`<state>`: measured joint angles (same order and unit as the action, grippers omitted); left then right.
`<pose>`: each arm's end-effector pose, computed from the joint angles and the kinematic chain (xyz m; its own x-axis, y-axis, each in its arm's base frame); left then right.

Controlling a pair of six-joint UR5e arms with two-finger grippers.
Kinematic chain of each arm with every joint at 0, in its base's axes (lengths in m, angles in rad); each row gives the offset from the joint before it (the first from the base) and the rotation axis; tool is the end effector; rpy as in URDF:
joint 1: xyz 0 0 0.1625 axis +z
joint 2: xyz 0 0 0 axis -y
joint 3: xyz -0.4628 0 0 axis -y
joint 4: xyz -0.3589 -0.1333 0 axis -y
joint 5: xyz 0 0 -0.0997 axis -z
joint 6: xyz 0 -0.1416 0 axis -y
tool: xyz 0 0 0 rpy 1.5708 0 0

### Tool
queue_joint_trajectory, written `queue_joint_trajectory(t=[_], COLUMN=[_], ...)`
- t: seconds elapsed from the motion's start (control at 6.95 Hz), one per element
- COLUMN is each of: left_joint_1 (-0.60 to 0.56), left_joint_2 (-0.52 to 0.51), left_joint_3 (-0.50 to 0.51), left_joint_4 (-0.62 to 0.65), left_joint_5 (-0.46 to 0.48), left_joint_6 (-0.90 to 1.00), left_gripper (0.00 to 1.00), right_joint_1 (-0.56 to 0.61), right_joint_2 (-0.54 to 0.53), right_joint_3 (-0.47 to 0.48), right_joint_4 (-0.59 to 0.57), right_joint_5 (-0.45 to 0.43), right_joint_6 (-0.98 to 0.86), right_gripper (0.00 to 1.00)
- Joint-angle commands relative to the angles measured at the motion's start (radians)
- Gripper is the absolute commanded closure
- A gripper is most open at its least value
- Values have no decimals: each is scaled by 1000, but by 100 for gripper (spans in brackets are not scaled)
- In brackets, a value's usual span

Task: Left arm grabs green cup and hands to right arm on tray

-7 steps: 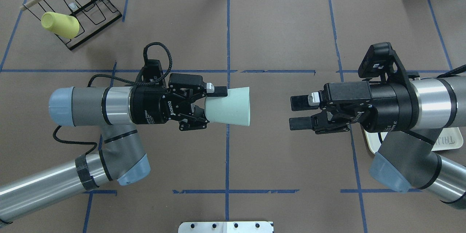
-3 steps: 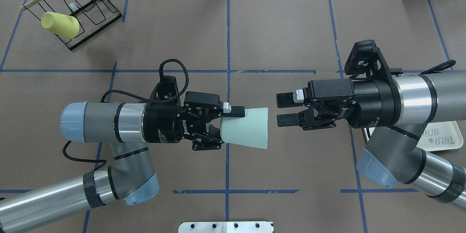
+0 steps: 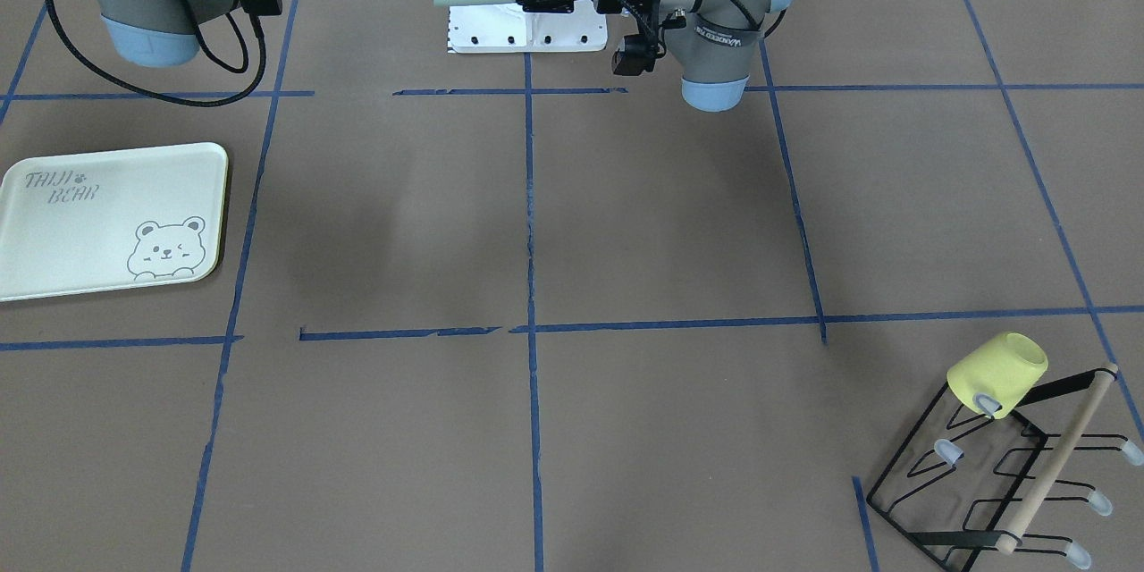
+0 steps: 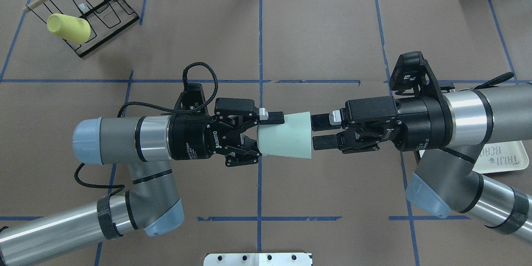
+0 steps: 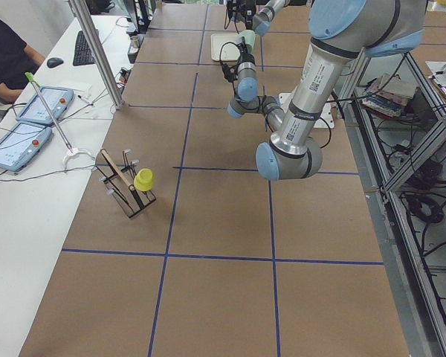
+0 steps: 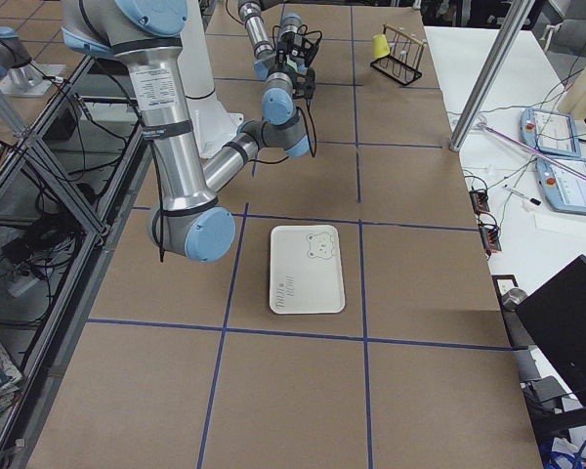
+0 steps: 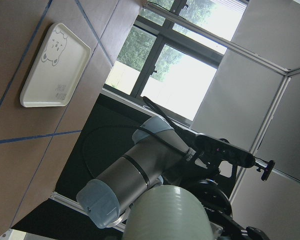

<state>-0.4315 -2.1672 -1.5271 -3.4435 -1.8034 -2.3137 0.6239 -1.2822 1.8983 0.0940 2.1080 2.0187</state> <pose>0.4853 -0.3343 0.1876 -0.6869 -0.4083 -0.6011 -0.2650 0.9110 -0.3160 -0.3312 -0.3134 0.2439 -0.5579 0.0569 0.8280 0.0606 0.9978 -0.0277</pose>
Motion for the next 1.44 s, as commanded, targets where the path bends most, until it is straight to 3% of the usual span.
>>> queue_joint_trajectory(t=[0.0,0.14,0.29,1.01,1.29], left_joint_1=[0,-1,0,5,5], left_joint_2=[1,1,1,9,10], left_joint_3=[2,1,1,-19,-21], left_joint_4=[1,1,1,6,15], left_joint_5=[4,6,4,19,21], left_joint_6=[0,0,0,0,13], left_gripper=[94,93,93,91,0], right_joint_1=[-1,-1,-3,-3,-1], right_joint_2=[-2,-2,0,0,-6], right_joint_3=[1,-2,-4,-30,-24], right_joint_4=[1,1,1,3,3], right_joint_5=[1,1,0,-2,-2], right_joint_6=[2,2,0,-5,-3], right_gripper=[45,71,78,77,100])
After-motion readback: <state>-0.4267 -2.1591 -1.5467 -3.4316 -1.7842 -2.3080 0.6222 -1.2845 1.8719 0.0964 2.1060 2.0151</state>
